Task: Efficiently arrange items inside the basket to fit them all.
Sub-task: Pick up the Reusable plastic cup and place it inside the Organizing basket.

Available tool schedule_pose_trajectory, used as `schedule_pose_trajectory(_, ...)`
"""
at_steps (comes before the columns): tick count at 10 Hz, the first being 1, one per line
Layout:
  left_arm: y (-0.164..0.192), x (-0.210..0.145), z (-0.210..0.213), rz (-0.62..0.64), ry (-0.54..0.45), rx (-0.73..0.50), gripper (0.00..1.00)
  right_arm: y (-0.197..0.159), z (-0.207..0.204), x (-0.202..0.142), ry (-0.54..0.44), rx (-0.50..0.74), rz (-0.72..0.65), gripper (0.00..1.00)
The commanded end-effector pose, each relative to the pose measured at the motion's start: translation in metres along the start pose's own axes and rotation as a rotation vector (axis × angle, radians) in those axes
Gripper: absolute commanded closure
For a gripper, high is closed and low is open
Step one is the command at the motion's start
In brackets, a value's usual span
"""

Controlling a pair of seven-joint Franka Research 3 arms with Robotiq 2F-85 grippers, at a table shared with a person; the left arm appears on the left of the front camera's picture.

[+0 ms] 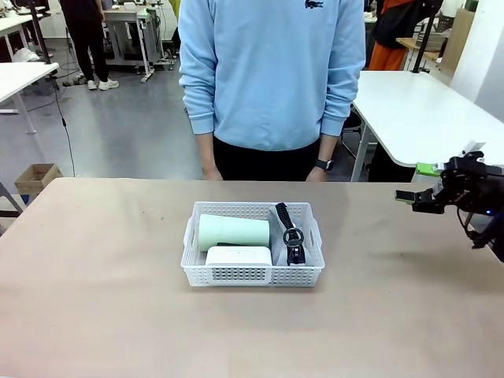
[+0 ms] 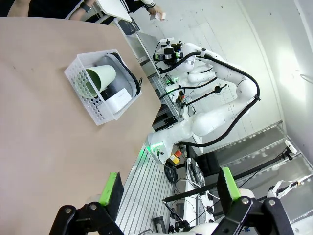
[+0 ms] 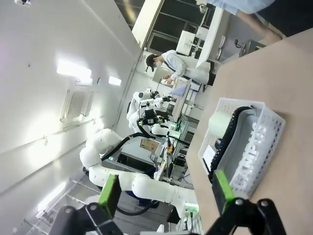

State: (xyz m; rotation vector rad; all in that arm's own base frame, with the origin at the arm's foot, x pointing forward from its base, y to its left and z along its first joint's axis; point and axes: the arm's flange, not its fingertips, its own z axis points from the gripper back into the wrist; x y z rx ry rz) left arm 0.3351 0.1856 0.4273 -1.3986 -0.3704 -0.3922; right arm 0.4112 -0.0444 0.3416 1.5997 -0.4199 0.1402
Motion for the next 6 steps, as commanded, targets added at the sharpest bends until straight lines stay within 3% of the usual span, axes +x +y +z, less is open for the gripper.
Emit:
schedule_pose_trajectory(1, -0.003, -0.0011, 0.0003, 0.002, 0.009, 0.006, 0.0, 0.0019, 0.0013, -0.0002, -0.006, 0.008, -0.013, 0.0)
schedule_pose_trajectory(6, -0.003, -0.0011, 0.0003, 0.002, 0.009, 0.006, 0.0, 0.0019, 0.0013, -0.0002, -0.006, 0.008, -0.013, 0.0)
